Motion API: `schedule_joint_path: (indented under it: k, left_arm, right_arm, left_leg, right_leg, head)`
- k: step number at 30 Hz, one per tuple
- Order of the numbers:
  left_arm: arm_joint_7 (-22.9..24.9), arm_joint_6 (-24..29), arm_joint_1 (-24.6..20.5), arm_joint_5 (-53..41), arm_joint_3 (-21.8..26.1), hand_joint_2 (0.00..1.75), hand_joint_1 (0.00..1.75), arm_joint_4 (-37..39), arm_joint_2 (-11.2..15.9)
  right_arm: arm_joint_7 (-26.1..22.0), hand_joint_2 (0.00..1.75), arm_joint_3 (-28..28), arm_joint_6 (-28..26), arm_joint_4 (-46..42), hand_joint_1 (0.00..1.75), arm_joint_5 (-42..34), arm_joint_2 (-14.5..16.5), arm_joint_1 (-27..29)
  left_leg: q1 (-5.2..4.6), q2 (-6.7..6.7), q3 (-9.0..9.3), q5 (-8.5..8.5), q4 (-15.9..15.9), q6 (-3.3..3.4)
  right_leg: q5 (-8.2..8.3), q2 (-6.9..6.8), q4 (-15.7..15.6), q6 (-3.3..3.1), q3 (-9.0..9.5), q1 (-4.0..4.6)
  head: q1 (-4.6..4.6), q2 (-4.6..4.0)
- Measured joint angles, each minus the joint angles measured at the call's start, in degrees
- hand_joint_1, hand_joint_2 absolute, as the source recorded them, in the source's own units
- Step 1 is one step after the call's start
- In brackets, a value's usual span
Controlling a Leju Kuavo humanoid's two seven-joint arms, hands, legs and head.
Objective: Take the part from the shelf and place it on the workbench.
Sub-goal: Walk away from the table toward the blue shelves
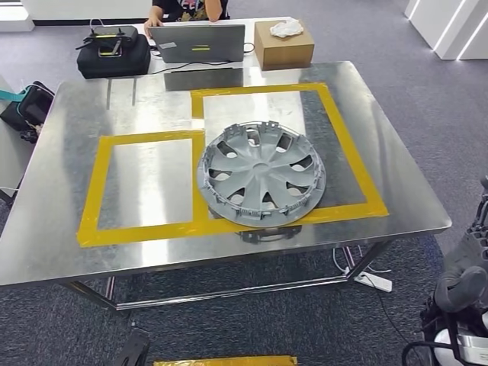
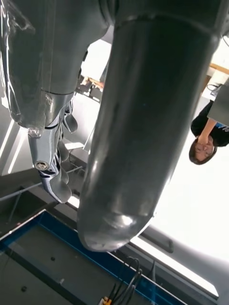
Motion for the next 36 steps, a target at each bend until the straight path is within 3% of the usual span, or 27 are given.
schedule_joint_path:
  k: [2,3,7,8,10,12,13,14,15,16,18,19,22,23,24,26,27,28,29,30,31,33,34,36]
  left_arm:
    - [0.13,0.0,0.08,0.24,0.19,0.0,0.0,0.0,-0.17]
    - [0.21,-0.01,0.1,0.31,0.25,0.0,0.0,0.01,-0.26]
    - [0.51,-0.19,0.3,0.21,0.38,0.0,0.0,0.02,-0.69]
    - [0.53,-0.2,0.34,0.2,0.41,0.0,0.0,0.02,-0.8]
    - [0.53,-0.23,0.36,0.2,0.47,0.0,0.0,0.02,-0.99]
    - [0.53,-0.32,0.35,0.2,0.49,0.0,0.0,0.02,-1.17]
    - [0.53,-0.37,0.35,0.2,0.49,0.0,0.0,0.02,-1.23]
    - [0.53,-0.39,0.33,0.17,0.49,0.0,0.0,0.02,-1.28]
    - [0.53,-0.39,0.27,0.15,0.49,0.0,0.0,0.02,-1.29]
    - [0.54,-0.39,0.17,0.07,0.49,0.0,0.0,0.02,-1.33]
    - [0.61,-0.39,-0.12,-0.11,0.49,0.0,0.0,0.02,-1.56]
    - [0.66,-0.39,-0.21,-0.2,0.49,0.0,0.0,0.02,-1.66]
    - [0.83,-0.39,-0.16,-0.32,0.49,0.0,0.0,0.02,-1.75]
    - [0.9,-0.39,-0.14,-0.37,0.49,0.0,0.0,0.02,-1.77]
    - [0.97,-0.39,-0.14,-0.42,0.49,0.0,0.0,0.02,-1.79]
    - [1.02,-0.4,-0.13,-0.58,0.49,0.0,0.0,0.02,-1.82]
    - [1.04,-0.44,-0.09,-0.66,0.49,0.0,0.0,0.02,-1.84]
    - [1.05,-0.49,-0.05,-0.72,0.49,0.0,0.0,0.02,-1.85]
    - [1.07,-0.58,-0.03,-0.74,0.49,0.0,0.0,0.02,-1.85]
    - [1.1,-0.7,-0.02,-0.78,0.49,0.0,0.0,0.02,-1.85]
    - [1.12,-0.82,-0.03,-0.81,0.49,0.0,0.0,0.01,-1.86]
    - [1.14,-1.01,-0.06,-0.85,0.49,0.0,0.0,0.01,-1.91]
    - [1.14,-1.06,-0.09,-0.86,0.49,0.0,0.0,0.0,-1.92]
    - [1.14,-1.15,-0.1,-0.9,0.49,0.0,0.0,0.01,-1.92]
  right_arm:
    - [0.1,0.0,-0.14,0.04,-0.26,0.0,-0.04,0.0,0.22]
    - [0.19,0.0,-0.21,0.08,-0.44,0.0,-0.02,0.0,0.34]
    - [0.51,0.0,-0.43,0.24,-0.78,0.0,0.21,0.0,0.82]
    - [0.61,0.0,-0.44,0.29,-0.85,0.0,0.23,0.0,0.87]
    - [0.87,0.0,-0.46,0.49,-1.0,0.0,0.24,0.0,0.89]
    - [1.11,0.0,-0.48,0.73,-1.04,0.0,0.23,0.0,0.9]
    - [1.22,0.0,-0.48,0.83,-1.04,0.0,0.24,0.0,0.9]
    - [1.32,0.0,-0.48,0.9,-1.04,0.0,0.26,0.0,0.89]
    - [1.43,0.0,-0.48,0.96,-1.04,0.0,0.3,0.0,0.88]
    - [1.51,0.0,-0.48,0.99,-1.06,0.0,0.34,0.0,0.86]
    - [1.62,0.0,-0.49,1.05,-1.2,0.0,0.46,0.0,0.79]
    - [1.64,0.0,-0.5,1.08,-1.27,0.0,0.51,0.0,0.75]
    - [1.72,0.0,-0.53,1.13,-1.33,0.0,0.57,0.0,0.76]
    - [1.75,0.0,-0.55,1.14,-1.33,0.0,0.58,0.0,0.79]
    - [1.79,0.0,-0.56,1.14,-1.33,0.0,0.58,0.0,0.8]
    - [1.82,0.0,-0.61,1.19,-1.33,0.0,0.61,0.0,0.81]
    - [1.84,0.0,-0.62,1.24,-1.33,0.0,0.62,0.0,0.82]
    - [1.84,0.0,-0.63,1.31,-1.33,0.0,0.64,0.0,0.84]
    - [1.84,0.0,-0.63,1.41,-1.33,0.0,0.67,0.0,0.85]
    - [1.88,0.0,-0.62,1.54,-1.33,0.0,0.69,0.0,0.84]
    - [1.93,0.0,-0.62,1.68,-1.33,0.0,0.72,0.0,0.79]
    - [2.04,0.0,-0.6,1.91,-1.43,0.0,0.78,0.0,0.63]
    - [2.07,0.0,-0.58,1.99,-1.49,0.0,0.8,0.0,0.56]
    - [2.12,0.0,-0.55,2.13,-1.57,0.0,0.8,0.0,0.56]
  left_leg:
    - [-0.05,-0.04,-0.13,0.16,0.11,-0.41]
    - [-0.09,-0.07,-0.22,0.27,0.19,-0.67]
    - [0.07,-0.11,-1.06,0.32,0.79,-2.14]
    - [0.17,-0.08,-1.68,-0.9,1.92,-2.57]
    - [0.51,0.0,-4.01,-5.58,7.69,-3.33]
    - [0.96,0.02,-6.42,-9.64,15.06,-3.85]
    - [1.15,0.04,-6.61,-10.05,16.86,-4.03]
    - [1.32,0.05,-5.69,-9.27,16.48,-4.18]
    - [1.51,0.07,-3.66,-7.77,13.99,-4.34]
    - [1.72,0.1,-0.77,-6.3,10.04,-4.52]
    - [1.9,-0.08,4.21,-5.17,2.47,-4.45]
    - [1.87,-0.22,5.33,-5.27,0.57,-4.19]
    - [1.55,-0.26,4.57,-4.54,0.22,-2.56]
    - [1.5,-0.12,4.05,-3.98,0.2,-1.98]
    - [1.5,0.01,3.44,-3.33,0.14,-1.49]
    - [1.3,0.12,1.86,-2.02,0.21,-0.92]
    - [1.12,0.14,0.98,-1.33,0.26,-0.79]
    - [0.92,0.17,0.07,-0.64,0.31,-0.7]
    - [0.71,0.18,-0.78,0.0,0.34,-0.66]
    - [0.52,0.18,-1.54,0.61,0.36,-0.65]
    - [0.36,0.16,-2.17,1.18,0.39,-0.67]
    - [0.04,0.11,-3.02,2.21,0.44,-0.94]
    - [0.01,0.09,-3.2,2.67,0.44,-1.17]
    - [0.1,0.09,-3.35,3.55,0.26,-1.8]
  right_leg:
    - [2.15,0.01,-8.0,-0.36,4.94,0.13]
    - [2.54,0.05,-10.3,-0.59,6.36,0.22]
    - [3.19,0.15,-11.45,-2.14,6.15,0.36]
    - [3.6,0.07,-11.58,-2.63,5.75,0.27]
    - [4.51,-0.09,-11.71,-3.21,4.65,0.14]
    - [5.48,-0.19,-11.69,-3.21,3.3,0.11]
    - [5.99,-0.21,-11.66,-3.09,2.62,0.08]
    - [6.51,-0.22,-11.65,-2.94,1.95,0.02]
    - [7.06,-0.22,-11.63,-2.73,1.32,-0.08]
    - [7.6,-0.21,-11.58,-2.43,0.77,-0.15]
    - [8.63,-0.15,-11.47,-1.66,0.0,-0.13]
    - [9.12,-0.13,-11.5,-1.24,-0.13,-0.07]
    - [10.23,-0.05,-12.03,-0.09,-0.31,-0.34]
    - [9.2,-0.06,-11.38,0.12,-0.77,-0.43]
    - [7.09,-0.09,-9.52,0.25,-1.54,-0.43]
    - [0.99,-0.16,-2.03,0.31,-3.75,-0.22]
    - [-1.14,-0.15,1.99,0.3,-4.52,-0.08]
    - [-2.03,-0.15,4.82,0.19,-4.64,0.06]
    - [-1.64,-0.15,5.5,-0.04,-3.7,0.22]
    - [-0.47,-0.14,3.9,-0.4,-1.6,0.43]
    - [0.64,-0.12,0.37,-0.89,1.52,0.67]
    - [0.65,-0.13,-8.16,-1.81,7.95,1.14]
    - [0.15,-0.12,-11.02,-2.07,9.69,1.33]
    - [0.16,-0.12,-12.7,-2.44,10.0,1.55]
  head:
    - [-0.04,0.0]
    - [-0.05,0.0]
    - [-0.13,-0.01]
    - [-0.2,-0.01]
    - [-0.42,-0.01]
    - [-0.51,-0.01]
    - [-0.5,0.0]
    - [-0.5,0.0]
    - [-0.51,0.0]
    - [-0.51,0.0]
    - [-0.56,0.0]
    - [-0.66,0.0]
    - [-0.83,-0.01]
    - [-0.78,-0.01]
    - [-0.77,-0.01]
    - [-0.7,0.0]
    - [-0.68,0.0]
    - [-0.67,0.0]
    - [-0.67,-0.01]
    - [-0.67,-0.01]
    - [-0.67,-0.01]
    - [-0.75,0.0]
    - [-0.71,0.0]
    - [-0.56,0.01]
